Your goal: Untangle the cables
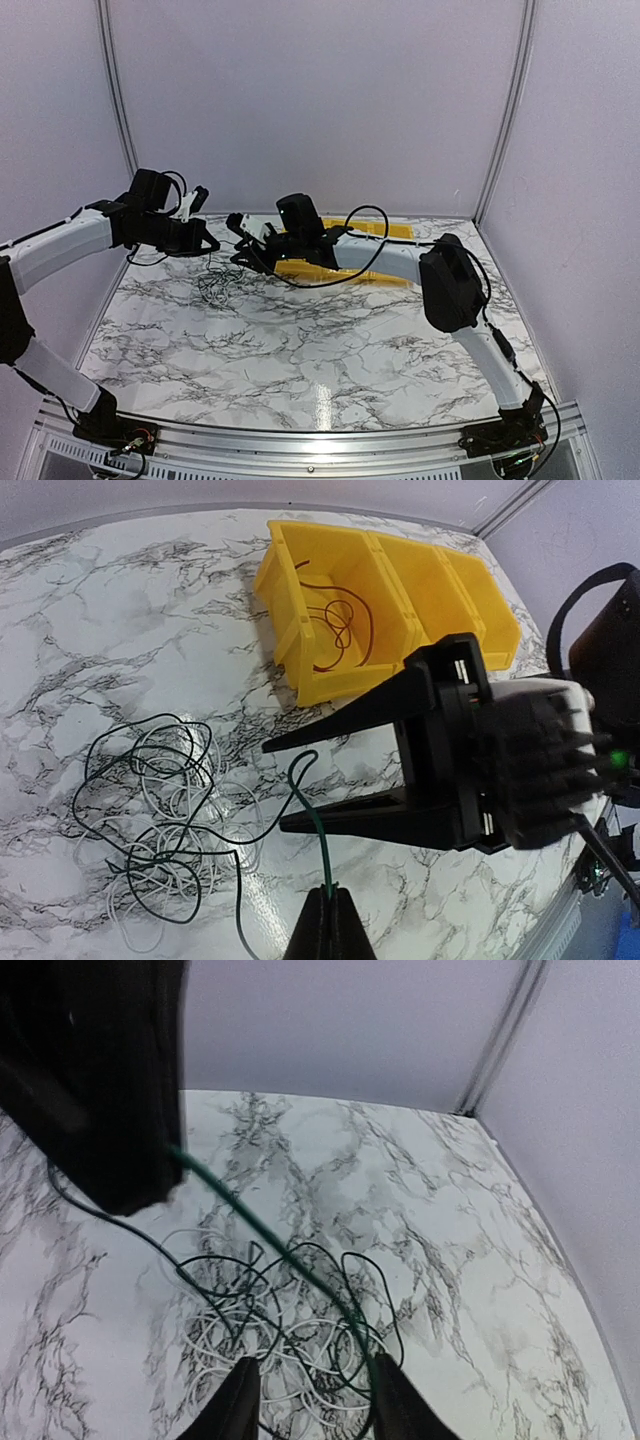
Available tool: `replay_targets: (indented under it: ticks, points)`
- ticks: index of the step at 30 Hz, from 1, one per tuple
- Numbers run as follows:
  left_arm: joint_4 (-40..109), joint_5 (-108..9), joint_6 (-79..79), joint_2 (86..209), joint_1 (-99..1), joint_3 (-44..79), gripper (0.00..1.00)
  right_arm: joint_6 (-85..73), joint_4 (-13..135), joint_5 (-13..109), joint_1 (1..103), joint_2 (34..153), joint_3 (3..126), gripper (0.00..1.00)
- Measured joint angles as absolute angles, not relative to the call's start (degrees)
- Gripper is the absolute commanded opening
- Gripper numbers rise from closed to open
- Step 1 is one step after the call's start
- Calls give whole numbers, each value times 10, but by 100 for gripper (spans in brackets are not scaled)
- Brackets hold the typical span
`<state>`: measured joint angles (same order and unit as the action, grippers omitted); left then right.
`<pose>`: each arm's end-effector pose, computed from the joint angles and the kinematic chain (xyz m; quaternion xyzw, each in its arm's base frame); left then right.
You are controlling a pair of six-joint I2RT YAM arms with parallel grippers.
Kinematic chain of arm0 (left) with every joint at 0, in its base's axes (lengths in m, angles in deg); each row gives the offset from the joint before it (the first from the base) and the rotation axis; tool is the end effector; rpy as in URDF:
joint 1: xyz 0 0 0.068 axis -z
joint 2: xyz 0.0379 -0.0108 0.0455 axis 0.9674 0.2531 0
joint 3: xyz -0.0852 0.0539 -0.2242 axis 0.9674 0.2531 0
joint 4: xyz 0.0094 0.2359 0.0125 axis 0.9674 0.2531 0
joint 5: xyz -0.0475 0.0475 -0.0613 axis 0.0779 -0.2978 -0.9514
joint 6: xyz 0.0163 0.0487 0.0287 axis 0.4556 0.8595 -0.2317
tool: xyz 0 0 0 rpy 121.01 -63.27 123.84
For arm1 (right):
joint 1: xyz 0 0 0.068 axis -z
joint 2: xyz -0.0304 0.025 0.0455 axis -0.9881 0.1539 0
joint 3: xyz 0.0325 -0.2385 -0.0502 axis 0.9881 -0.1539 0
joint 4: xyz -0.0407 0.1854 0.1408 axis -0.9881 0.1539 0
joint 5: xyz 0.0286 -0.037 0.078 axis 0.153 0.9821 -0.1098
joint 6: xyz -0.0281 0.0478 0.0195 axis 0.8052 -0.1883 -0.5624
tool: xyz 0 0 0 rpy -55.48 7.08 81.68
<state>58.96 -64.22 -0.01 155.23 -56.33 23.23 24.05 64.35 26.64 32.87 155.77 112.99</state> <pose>0.2844 -0.1156 0.2694 0.1444 0.8785 -0.2838 0.3562 0.3424 0.4147 0.1929 -0.5835 0.5776 0.3194 0.4732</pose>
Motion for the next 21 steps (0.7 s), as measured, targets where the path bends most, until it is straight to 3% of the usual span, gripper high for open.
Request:
replay_targets:
  ticks: [3, 4, 6, 7, 21]
  points:
    - [585, -647, -3, 1541, -563, 237, 3, 220, 618, 292, 325, 1572, 1140, 4]
    - [584, -647, -3, 1538, -563, 239, 14, 216, 614, 296, 325, 1573, 1141, 0]
    - [578, -638, -5, 1537, -563, 246, 29, 200, 605, 306, 324, 1574, 1142, 0]
    - [572, -628, -10, 1537, -563, 251, 30, 192, 601, 308, 324, 1574, 1143, 0]
    - [307, -524, -186, 1689, -563, 346, 28, 133, 576, 309, 324, 1541, 1137, 0]
